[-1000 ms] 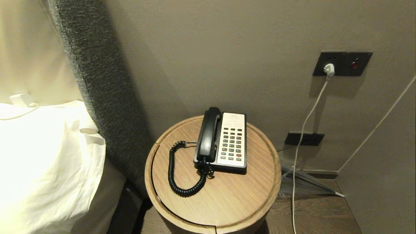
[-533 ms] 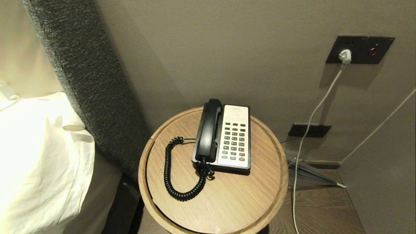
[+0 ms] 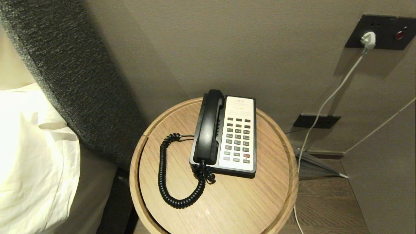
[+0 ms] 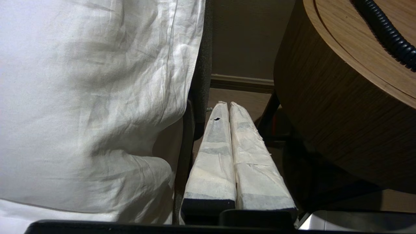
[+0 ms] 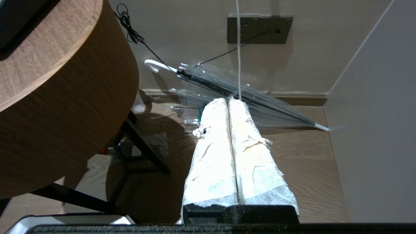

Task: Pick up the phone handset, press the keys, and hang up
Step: Pick up the desk phone handset

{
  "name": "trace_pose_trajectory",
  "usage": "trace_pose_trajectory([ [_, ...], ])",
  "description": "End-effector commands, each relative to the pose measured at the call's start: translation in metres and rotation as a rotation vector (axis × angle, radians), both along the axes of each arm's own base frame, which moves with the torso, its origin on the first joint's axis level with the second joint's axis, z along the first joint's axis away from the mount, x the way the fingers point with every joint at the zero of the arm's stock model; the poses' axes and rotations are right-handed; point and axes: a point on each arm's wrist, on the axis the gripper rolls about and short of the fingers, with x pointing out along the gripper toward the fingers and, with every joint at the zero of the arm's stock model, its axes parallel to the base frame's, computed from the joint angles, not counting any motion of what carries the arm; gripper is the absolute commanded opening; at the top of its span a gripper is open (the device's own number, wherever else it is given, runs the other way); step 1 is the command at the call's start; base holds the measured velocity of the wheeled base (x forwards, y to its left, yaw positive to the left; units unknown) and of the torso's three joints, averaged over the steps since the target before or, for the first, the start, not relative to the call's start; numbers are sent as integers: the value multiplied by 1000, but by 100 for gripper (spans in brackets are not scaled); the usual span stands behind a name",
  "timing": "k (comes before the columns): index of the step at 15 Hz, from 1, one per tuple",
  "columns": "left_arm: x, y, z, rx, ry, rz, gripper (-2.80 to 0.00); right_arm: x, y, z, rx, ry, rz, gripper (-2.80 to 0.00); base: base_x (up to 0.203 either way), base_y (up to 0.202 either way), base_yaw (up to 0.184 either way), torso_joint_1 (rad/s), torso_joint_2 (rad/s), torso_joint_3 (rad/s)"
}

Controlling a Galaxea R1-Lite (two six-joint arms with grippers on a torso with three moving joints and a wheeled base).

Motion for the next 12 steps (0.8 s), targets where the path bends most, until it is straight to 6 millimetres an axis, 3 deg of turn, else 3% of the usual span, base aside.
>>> trace_pose_trajectory([
  [1,0,0,-1,1,4,0,-280,1,0,-4,0,14,0,-280,0,0,0,2,7,-66],
  [12,0,0,-1,15,13,5,-280,1,0,-4,0,14,0,-280,0,0,0,0,0,-4],
])
